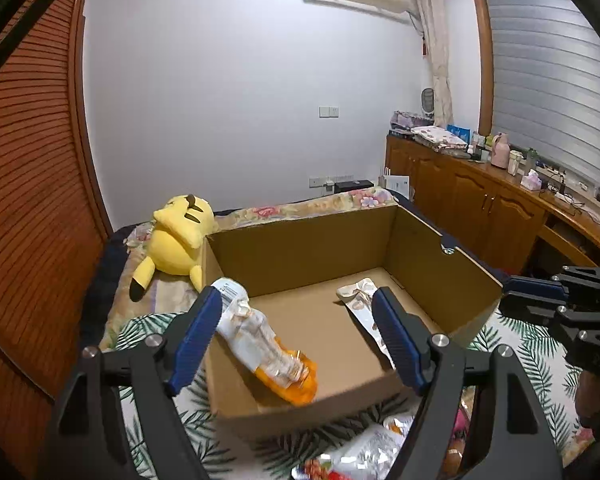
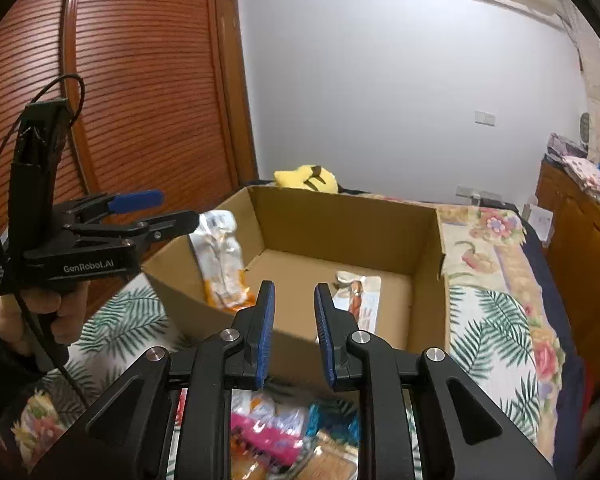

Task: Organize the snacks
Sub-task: 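Grasp the gold wrapper with the left tool while the right tool grasps the pink sausage pack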

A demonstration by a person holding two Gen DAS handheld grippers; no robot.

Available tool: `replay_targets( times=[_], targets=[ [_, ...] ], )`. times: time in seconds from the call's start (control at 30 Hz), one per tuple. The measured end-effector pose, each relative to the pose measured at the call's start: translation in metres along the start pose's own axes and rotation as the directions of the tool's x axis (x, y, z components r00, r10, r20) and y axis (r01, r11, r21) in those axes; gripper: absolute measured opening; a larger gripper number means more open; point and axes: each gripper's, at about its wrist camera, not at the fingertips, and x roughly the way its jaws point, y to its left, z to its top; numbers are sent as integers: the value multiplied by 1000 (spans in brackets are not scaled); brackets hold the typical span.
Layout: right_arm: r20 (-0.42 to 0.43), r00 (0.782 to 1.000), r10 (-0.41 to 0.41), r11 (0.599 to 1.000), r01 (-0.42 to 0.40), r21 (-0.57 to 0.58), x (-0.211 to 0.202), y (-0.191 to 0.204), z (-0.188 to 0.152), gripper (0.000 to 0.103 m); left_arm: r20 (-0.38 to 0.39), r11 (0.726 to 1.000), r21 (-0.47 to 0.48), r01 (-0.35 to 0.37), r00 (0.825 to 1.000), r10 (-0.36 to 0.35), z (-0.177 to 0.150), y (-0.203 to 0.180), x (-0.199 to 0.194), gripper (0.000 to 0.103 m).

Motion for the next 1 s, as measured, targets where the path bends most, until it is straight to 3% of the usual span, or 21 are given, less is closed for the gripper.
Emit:
replay_targets(
  times=[0.4,0.57,0.8,1.0],
  targets=[
    [-34,999,-29,998,30,52,-41,12,-48,23,0,1000,16,22,1000,-22,-52,-12,-60,81],
    [-76,997,-18,998,23,61,-40,19,-69,23,-54,999,20,34,998,-32,-86,-21,-62,81],
    [-151,988,19,997,-7,77,-14,30,-96,40,-166,999,9,47,985,-45,-138,-23,-48,81],
    [-214,977,24,997,-7,82,10,35,-116,41,-242,999,15,47,969,-42,-168,-23,-35,81]
  ],
)
